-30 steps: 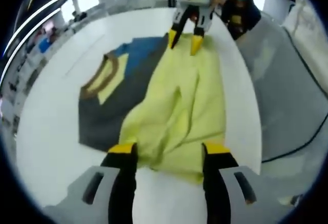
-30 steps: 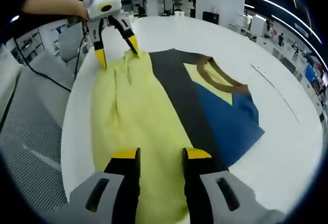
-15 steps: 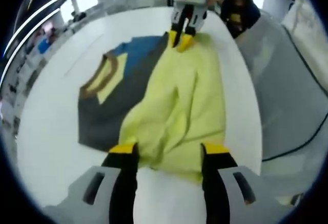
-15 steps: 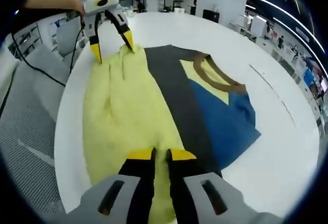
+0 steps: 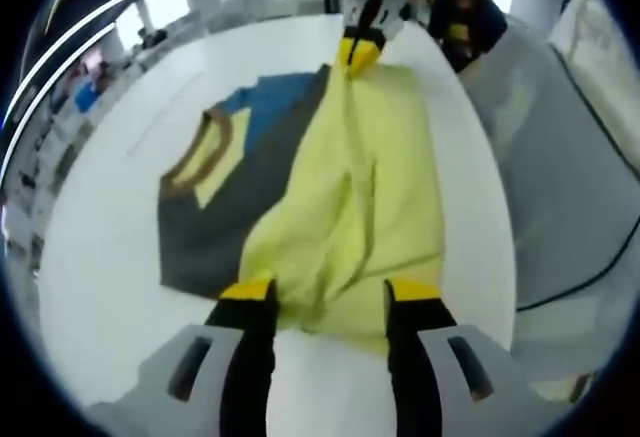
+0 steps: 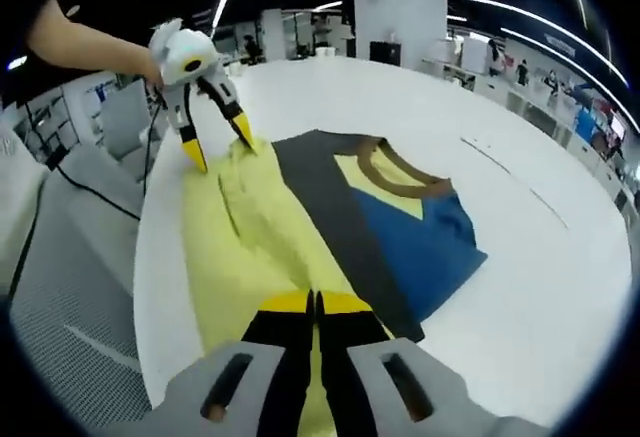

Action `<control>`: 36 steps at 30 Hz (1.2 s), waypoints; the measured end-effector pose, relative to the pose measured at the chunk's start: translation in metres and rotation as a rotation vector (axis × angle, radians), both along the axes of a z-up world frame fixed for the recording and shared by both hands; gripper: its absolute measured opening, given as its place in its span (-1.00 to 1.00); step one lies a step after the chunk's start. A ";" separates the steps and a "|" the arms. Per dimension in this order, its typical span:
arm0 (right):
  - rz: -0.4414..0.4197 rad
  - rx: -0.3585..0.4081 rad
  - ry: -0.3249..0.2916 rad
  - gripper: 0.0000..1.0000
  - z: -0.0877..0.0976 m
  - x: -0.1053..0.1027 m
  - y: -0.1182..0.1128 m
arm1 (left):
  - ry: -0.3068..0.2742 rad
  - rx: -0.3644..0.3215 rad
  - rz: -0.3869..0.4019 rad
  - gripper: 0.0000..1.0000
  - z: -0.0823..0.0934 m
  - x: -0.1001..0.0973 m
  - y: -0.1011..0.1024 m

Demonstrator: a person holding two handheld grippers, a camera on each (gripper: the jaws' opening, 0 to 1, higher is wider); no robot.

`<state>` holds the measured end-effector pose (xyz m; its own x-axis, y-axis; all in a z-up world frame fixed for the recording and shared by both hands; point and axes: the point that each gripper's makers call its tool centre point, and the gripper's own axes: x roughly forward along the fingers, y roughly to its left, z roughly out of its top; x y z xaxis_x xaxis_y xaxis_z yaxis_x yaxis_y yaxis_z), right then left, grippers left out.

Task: Fold the garment on the visible template until the final outline fits inside the template.

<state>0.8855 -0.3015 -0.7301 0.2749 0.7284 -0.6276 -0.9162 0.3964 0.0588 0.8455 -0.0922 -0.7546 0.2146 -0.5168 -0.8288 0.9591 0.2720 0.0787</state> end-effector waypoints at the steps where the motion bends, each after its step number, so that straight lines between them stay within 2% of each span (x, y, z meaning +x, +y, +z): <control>1: -0.014 0.017 0.010 -0.96 0.003 0.000 -0.001 | -0.003 0.003 -0.004 -0.21 0.000 0.001 -0.001; 5: -0.048 0.088 0.046 -0.96 0.015 -0.002 0.000 | -0.015 0.012 -0.029 -0.28 -0.001 0.003 -0.006; 11: -0.107 0.134 0.102 -0.96 0.017 -0.003 -0.003 | -0.034 0.063 -0.129 -0.47 -0.009 0.000 -0.016; 14: -0.125 0.147 0.115 -0.96 0.018 -0.003 -0.005 | -0.029 0.117 -0.168 -0.66 -0.019 -0.001 -0.012; 16: -0.128 0.154 0.122 -0.96 0.019 -0.004 -0.006 | -0.032 0.133 -0.153 -0.81 -0.022 0.003 -0.008; 17: -0.127 0.153 0.121 -0.96 0.019 -0.004 -0.006 | -0.015 0.102 -0.106 -0.84 -0.019 0.005 -0.009; 19: -0.124 0.148 0.119 -0.96 0.019 -0.005 -0.007 | 0.001 0.097 -0.065 -0.98 -0.016 0.008 -0.005; 21: -0.126 0.139 0.123 -0.96 0.016 -0.005 -0.009 | 0.024 0.075 -0.055 -0.99 -0.011 0.007 -0.003; 29: -0.116 0.080 0.115 -0.96 0.002 -0.004 -0.010 | 0.102 0.063 -0.028 -0.99 0.009 0.002 0.012; 36: -0.145 0.083 0.124 -0.97 0.002 0.003 -0.013 | 0.134 0.053 -0.028 -1.00 0.012 0.000 0.017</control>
